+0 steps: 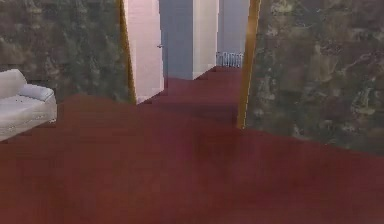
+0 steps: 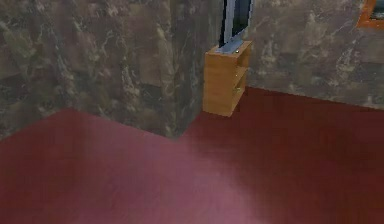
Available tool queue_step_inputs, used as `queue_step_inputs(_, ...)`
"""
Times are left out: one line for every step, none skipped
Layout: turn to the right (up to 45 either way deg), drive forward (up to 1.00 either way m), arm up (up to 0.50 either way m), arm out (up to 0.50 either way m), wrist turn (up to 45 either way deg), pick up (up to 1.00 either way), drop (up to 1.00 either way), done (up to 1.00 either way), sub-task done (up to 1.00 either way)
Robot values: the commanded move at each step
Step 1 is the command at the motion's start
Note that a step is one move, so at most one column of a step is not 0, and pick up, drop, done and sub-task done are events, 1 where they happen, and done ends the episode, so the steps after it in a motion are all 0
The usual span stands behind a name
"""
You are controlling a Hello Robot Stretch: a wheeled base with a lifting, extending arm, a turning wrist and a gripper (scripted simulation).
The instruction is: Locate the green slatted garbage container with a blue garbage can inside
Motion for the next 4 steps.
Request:
queue_step_inputs(0.0,1.00,0.00,0.00,0.0,0.00,0.00,0.00,0.00)
queue_step_inputs(0.0,1.00,0.00,0.00,0.0,0.00,0.00,0.00,0.00)
queue_step_inputs(0.0,0.55,0.00,0.00,0.0,0.00,0.00,0.00,0.00)
queue_step_inputs(24.0,0.00,0.00,0.00,0.0,0.00,0.00,0.00,0.00)
